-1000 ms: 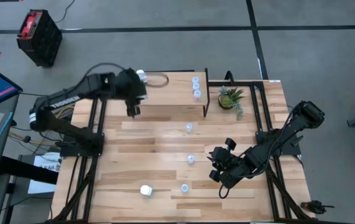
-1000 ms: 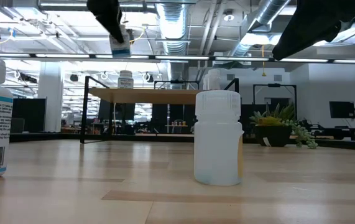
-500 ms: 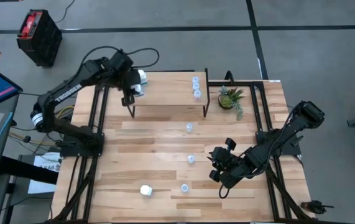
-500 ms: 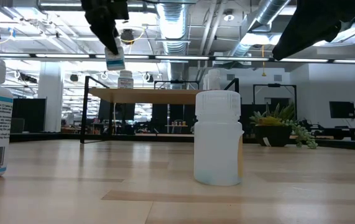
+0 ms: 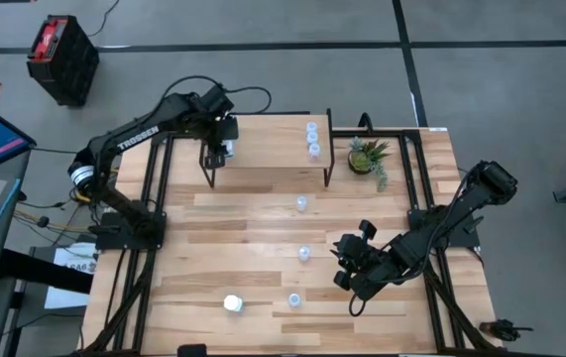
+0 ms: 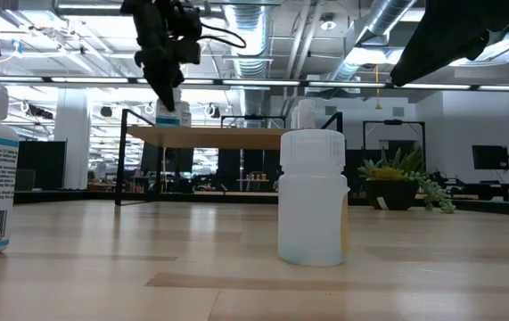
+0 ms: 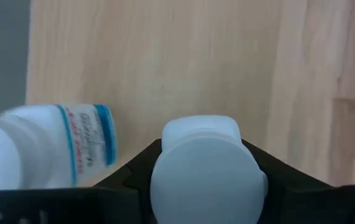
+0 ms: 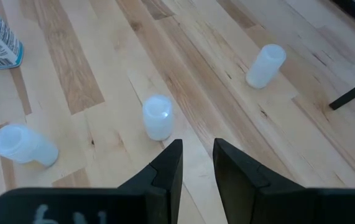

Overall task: Pick and place medicine bottles onto shelf by color
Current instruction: Put the white pill bottle on the shelf aligned with the other white pill bottle

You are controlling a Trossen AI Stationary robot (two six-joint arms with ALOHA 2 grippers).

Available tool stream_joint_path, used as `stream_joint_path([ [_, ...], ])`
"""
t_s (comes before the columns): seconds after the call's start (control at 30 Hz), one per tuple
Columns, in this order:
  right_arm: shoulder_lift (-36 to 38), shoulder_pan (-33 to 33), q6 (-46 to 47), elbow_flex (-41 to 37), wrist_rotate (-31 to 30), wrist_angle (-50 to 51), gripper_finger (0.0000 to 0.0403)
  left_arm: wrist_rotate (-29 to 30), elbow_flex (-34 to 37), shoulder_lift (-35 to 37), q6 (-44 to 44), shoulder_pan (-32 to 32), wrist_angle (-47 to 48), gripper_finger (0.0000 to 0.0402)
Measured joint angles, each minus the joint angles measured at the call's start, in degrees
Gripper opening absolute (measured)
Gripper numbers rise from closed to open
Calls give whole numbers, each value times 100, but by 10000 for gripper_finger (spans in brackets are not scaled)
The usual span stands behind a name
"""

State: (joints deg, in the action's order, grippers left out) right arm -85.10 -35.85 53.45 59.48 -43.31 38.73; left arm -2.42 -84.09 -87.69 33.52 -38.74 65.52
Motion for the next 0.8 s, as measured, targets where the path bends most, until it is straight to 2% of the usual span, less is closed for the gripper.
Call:
stream_joint_path([
  [0.6,0,1,-2,-2,0,6,111,180,-3,-43,138,4,-234,203],
  [0.8,0,1,-2,0,0,6,111,562,-52,-43,132,30,-224,233],
])
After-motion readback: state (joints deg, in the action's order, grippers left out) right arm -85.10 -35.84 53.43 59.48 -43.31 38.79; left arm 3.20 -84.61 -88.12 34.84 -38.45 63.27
